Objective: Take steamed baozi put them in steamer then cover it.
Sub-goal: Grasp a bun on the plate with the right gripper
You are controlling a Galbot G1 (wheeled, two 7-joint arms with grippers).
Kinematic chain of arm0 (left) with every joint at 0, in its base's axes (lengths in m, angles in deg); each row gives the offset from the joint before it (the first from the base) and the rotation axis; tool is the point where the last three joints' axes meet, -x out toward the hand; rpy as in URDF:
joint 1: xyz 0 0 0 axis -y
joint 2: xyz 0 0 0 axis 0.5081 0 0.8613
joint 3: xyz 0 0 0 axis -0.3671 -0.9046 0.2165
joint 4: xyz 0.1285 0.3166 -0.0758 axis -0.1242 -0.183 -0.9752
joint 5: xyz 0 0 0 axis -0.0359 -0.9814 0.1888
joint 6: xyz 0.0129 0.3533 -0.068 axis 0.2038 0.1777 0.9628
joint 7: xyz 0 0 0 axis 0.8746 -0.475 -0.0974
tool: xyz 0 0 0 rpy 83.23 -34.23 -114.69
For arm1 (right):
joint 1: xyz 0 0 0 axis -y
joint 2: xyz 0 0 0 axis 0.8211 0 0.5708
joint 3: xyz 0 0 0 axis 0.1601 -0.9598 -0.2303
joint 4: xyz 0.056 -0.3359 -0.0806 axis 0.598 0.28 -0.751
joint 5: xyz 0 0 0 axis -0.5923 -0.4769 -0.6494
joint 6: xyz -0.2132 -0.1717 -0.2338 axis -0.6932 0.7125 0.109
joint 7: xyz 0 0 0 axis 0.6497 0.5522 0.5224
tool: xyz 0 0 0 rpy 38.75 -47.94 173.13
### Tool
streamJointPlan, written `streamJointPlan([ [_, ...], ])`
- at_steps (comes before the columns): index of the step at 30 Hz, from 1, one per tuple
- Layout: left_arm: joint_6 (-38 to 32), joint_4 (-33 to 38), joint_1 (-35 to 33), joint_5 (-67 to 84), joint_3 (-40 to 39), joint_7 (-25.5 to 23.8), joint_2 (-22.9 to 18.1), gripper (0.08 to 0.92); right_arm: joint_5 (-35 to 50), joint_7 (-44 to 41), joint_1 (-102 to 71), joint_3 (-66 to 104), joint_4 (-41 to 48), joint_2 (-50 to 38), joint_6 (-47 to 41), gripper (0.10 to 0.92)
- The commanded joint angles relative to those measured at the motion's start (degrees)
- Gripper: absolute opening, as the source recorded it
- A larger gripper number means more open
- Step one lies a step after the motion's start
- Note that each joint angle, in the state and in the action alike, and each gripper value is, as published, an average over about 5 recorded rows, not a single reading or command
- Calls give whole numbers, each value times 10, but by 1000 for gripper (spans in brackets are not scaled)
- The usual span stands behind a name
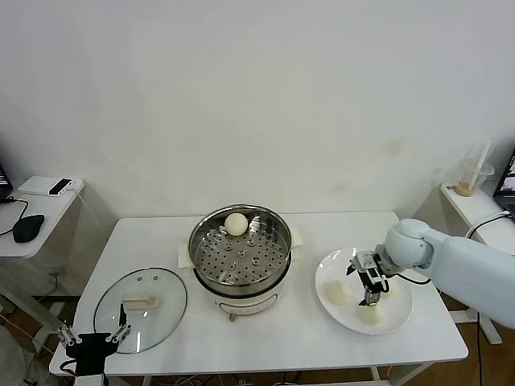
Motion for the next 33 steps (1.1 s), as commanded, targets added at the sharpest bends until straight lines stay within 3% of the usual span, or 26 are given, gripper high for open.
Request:
streamJointPlan([
  [1, 0, -7, 0, -1, 4, -1, 1, 823, -33, 12, -51, 33, 79, 64, 6, 823],
  [11, 0, -11, 0, 0, 15, -1, 0, 823, -37, 18, -56, 32, 107, 107, -3, 807],
  [23, 0, -11, 1, -1, 13, 0, -3, 823, -47, 13, -59, 35, 108, 106, -16, 621],
  [33, 0, -7, 1, -1, 12, 0, -2, 823, -26, -34, -5, 43, 75, 65, -9, 586],
])
